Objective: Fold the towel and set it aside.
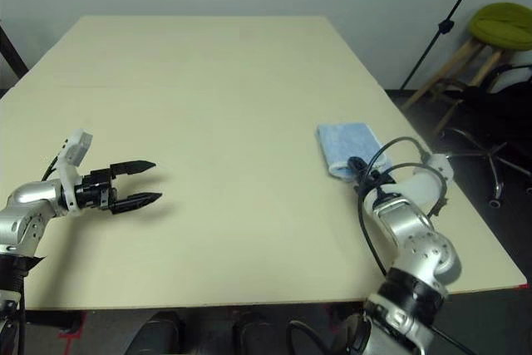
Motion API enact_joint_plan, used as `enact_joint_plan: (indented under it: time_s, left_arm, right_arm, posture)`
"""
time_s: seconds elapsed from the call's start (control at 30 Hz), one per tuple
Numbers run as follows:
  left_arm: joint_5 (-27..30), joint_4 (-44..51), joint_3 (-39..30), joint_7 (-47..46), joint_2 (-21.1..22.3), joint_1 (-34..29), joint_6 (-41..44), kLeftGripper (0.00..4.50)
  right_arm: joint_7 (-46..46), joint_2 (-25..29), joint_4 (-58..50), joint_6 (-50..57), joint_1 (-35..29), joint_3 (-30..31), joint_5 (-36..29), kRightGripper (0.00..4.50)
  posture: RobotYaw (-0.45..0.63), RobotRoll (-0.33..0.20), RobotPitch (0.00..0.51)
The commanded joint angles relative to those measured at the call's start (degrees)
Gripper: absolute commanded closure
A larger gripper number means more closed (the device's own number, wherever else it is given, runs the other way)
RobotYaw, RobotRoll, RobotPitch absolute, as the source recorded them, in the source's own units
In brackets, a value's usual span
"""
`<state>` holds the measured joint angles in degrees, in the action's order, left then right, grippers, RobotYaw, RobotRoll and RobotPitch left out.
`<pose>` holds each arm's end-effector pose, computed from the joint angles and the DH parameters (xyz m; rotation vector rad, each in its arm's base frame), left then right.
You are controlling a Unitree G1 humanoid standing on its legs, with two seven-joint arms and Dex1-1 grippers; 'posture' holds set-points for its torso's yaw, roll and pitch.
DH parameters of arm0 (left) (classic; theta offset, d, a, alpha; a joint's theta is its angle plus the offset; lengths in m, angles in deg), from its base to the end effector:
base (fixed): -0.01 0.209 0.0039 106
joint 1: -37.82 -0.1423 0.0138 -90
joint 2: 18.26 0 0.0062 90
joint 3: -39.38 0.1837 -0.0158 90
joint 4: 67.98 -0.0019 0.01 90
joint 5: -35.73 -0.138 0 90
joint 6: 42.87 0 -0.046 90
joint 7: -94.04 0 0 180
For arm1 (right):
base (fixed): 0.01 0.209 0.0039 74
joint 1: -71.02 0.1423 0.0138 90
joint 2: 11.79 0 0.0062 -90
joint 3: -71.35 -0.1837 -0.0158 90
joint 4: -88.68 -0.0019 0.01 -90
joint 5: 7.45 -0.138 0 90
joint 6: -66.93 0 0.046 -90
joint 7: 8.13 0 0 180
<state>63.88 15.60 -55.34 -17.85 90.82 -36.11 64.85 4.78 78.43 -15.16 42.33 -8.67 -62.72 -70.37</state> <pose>0.2515 0.2677 0.1197 0.0252 0.1287 -1.1064 0.1857 -0.2797 0.1251 0.7546 0.3446 -0.1116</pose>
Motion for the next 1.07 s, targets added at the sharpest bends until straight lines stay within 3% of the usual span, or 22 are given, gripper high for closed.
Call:
enact_joint_plan:
  time_s: [0.03, 0.13, 0.3, 0.4, 0.5, 0.77, 1.07]
  left_arm:
    - [3.13, 4.22, -3.94, -5.39, -0.78, -0.73, 3.63, 0.0]
    - [4.64, 5.56, -7.06, -11.17, -1.47, -1.08, 6.43, 0.0]
    - [-0.45, 2.85, -12.81, -26.46, -5.52, -0.42, 0.24, 0.0]
    - [-6.3, -1.9, -15.35, -37.1, -7.89, 1.16, -7.69, 0.0]
    - [-11.86, -7.29, -16.41, -45.05, -8.53, 2.36, -14.83, 0.0]
    - [-18.8, -20.94, -17.12, -56.54, -7.69, 5.94, -26.55, 0.0]
    - [-16.88, -16.47, -17.91, -58.68, -9.21, 2.17, -25.53, 0.0]
  right_arm:
    - [-5.47, 7.32, -6.25, 6.38, -2.3, 3.51, -6.68, 0.02]
    - [-10.23, 11.13, -7.71, 0.7, -1.89, 4.86, -4.2, 0.02]
    - [-20.8, 14.27, -2.56, -24.09, 0.88, 11.99, 16.4, 0.02]
    - [-22.18, 12.75, 4.65, -38.53, 2.06, 16.98, 28.67, 0.02]
    - [-21.71, 10.38, 10.86, -47.73, 3.48, 19.9, 35.88, 0.02]
    - [-22.83, 6.14, 30.67, -62.55, 9.68, 22.52, 44.04, 0.02]
    - [-22.51, 3.4, 26.25, -63.97, 6.63, 22.31, 43.68, 0.02]
  posture:
    - [0.02, 0.0, 0.094]
    - [0.02, 0.0, 0.089]
    - [0.03, 0.0, 0.085]
    - [0.04, 0.0, 0.075]
    - [0.04, 0.0, 0.063]
    - [0.06, 0.0, 0.051]
    - [0.04, 0.0, 0.067]
